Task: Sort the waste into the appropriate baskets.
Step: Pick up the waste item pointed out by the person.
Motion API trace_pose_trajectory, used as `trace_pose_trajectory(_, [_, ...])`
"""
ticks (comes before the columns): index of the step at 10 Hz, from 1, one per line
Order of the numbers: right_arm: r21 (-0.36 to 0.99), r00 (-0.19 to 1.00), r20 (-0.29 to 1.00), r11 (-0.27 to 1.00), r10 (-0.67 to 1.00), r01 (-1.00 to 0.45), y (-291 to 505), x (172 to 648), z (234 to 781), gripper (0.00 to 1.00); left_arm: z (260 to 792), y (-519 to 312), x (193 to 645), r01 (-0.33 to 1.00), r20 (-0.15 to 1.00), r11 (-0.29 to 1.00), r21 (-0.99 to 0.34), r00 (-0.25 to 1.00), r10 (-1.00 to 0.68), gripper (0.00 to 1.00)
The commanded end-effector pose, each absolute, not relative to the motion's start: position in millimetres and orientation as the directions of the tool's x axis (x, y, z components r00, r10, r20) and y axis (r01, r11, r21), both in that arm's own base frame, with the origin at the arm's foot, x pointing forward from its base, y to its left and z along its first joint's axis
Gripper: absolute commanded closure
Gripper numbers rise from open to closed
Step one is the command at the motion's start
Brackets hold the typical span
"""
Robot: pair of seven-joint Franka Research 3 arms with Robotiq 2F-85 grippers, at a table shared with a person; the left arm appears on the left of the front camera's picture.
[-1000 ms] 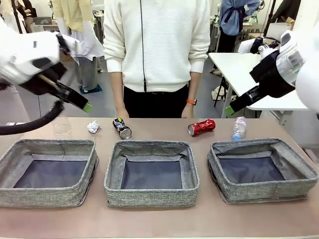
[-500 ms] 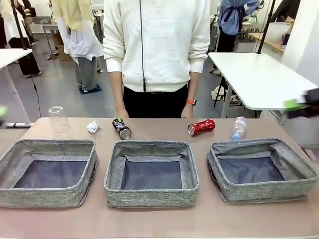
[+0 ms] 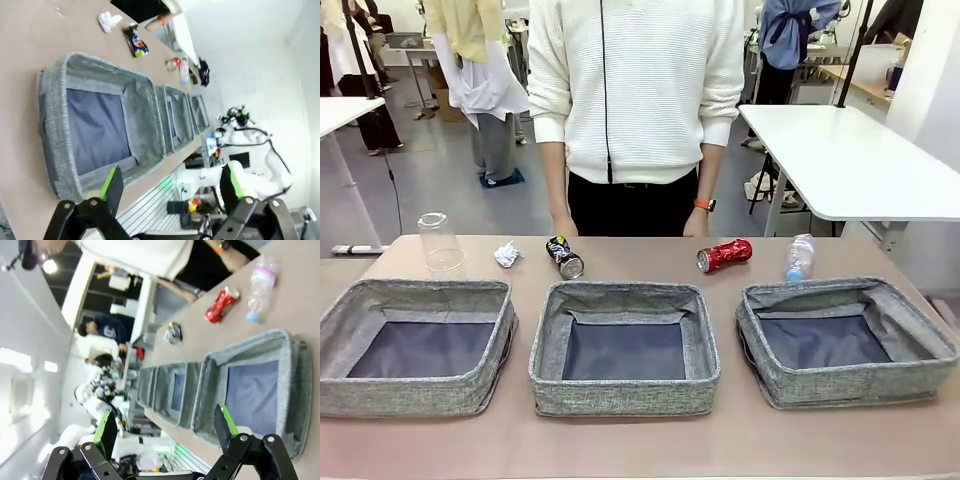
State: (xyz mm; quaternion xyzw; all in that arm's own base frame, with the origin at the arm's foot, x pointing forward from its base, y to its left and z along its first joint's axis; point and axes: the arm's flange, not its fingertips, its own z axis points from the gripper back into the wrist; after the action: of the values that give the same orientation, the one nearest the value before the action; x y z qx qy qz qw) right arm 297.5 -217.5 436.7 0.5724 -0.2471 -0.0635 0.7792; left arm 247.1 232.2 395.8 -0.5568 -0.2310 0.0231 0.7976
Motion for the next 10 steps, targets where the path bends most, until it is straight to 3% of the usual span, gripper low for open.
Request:
trace_pose_trajectory(1, [0.879, 0.871, 0.398, 0.392, -0.287, -0.272, -198.7, 290.9, 458.2, 0.0, 414.6, 221.2, 247.9, 0.276, 0.392, 0.416, -0.866, 0.893, 0.222, 0.0])
trace_pose_trajectory(10, [0.879, 0.871, 0.398, 0.392, -0.287, -0.272, -198.7, 290.9, 458.2, 0.0, 414.6, 221.2, 247.9, 0.276, 0.392, 0.416, -0.866, 0.893, 0.222, 0.0])
